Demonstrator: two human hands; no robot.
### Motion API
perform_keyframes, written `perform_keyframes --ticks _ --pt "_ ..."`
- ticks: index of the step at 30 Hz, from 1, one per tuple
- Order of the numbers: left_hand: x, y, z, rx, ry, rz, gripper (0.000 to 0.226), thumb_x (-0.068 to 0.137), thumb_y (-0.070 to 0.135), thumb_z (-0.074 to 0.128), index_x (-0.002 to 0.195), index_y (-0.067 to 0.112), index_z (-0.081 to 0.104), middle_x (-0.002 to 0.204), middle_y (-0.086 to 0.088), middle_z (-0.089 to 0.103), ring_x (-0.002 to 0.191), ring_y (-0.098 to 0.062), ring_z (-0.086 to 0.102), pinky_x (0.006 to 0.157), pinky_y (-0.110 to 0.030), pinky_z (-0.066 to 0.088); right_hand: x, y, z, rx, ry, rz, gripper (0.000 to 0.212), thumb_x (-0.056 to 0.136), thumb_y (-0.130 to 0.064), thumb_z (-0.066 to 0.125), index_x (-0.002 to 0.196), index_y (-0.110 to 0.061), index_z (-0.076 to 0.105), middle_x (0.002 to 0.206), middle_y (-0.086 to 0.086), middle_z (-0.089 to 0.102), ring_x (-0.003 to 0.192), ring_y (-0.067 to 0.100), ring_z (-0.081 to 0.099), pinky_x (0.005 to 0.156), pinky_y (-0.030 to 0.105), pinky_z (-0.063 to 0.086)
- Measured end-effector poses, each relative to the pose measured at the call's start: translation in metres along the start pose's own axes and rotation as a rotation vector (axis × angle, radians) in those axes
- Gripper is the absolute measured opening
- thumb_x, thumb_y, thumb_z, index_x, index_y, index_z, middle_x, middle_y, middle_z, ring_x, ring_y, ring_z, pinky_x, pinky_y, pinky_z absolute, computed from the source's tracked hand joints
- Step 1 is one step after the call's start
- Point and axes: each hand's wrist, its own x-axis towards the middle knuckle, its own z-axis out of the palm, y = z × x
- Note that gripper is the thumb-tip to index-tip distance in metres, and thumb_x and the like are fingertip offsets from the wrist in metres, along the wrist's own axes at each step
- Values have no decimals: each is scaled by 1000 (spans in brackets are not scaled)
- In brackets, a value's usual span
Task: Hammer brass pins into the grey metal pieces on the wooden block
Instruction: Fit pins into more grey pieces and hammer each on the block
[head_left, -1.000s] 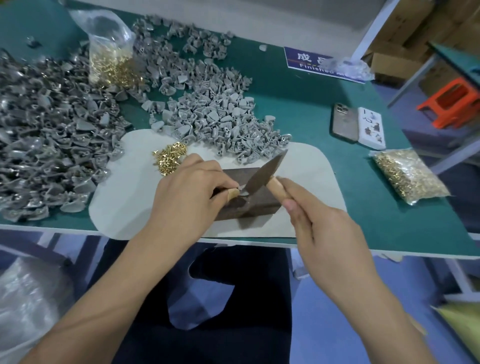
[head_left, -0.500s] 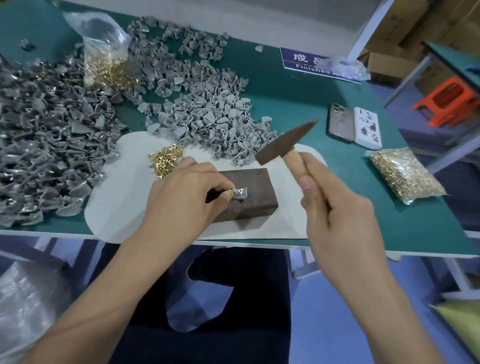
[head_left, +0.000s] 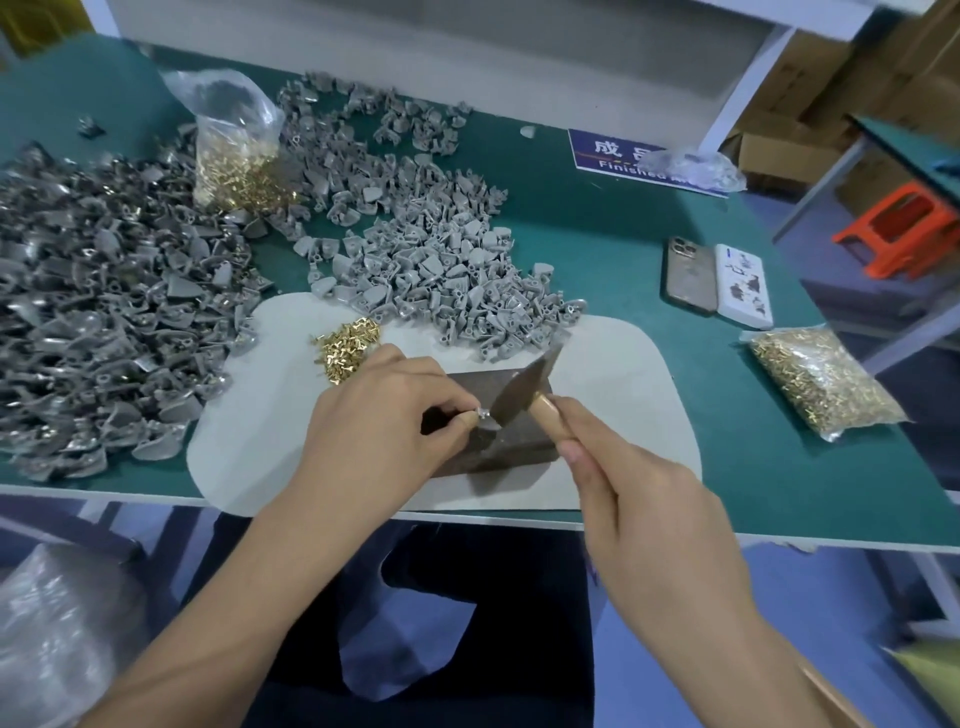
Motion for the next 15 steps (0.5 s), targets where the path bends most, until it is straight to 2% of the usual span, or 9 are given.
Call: perform_keyframes --ticks 1,4,6,8,11,13,15 --pt "0 0 0 0 -1 -3 2 82 45 74 82 43 73 79 25 63 84 -9 48 56 -31 47 3 4 -1 23 42 29 34 105 -54 28 137 -57 41 77 -14 67 65 19 58 50 34 47" --pt "0 0 0 -13 4 -9 1 82 43 74 82 43 73 80 25 63 85 -9 48 57 -31 48 15 17 1 82 152 158 35 105 -50 31 137 -55 44 74 -17 61 62 16 49 53 32 38" --pt "-2 -1 1 -26 14 -12 2 82 42 75 81 42 73 78 24 63 85 -10 48 57 -31 48 22 27 10 -1 186 244 38 106 -40 35 142 -47 46 94 -8 67 74 29 57 60 35 37" --pt "-4 0 2 -35 27 -24 1 82 42 74 81 43 73 78 24 62 86 -9 48 57 -29 47 29 39 19 -124 176 308 41 104 -31 44 142 -42 52 100 0 67 82 36 61 61 36 36" --pt "-6 3 6 -54 66 -64 3 82 40 73 81 43 73 78 22 62 86 -9 47 57 -28 46 33 46 32 -237 74 392 41 101 -24 52 135 -44 62 89 0 68 89 34 55 62 35 34" --pt "-7 3 8 -59 78 -80 4 82 40 74 80 43 72 78 21 61 86 -9 48 57 -28 47 32 46 37 -276 65 365 42 101 -23 54 135 -45 63 97 -5 72 94 31 51 68 36 35" --pt "-8 4 8 -52 83 -85 4 82 40 74 80 43 72 77 22 61 86 -9 47 57 -26 45 32 43 38 -193 156 251 35 97 -19 61 126 -35 72 107 -5 75 99 31 54 80 40 40"
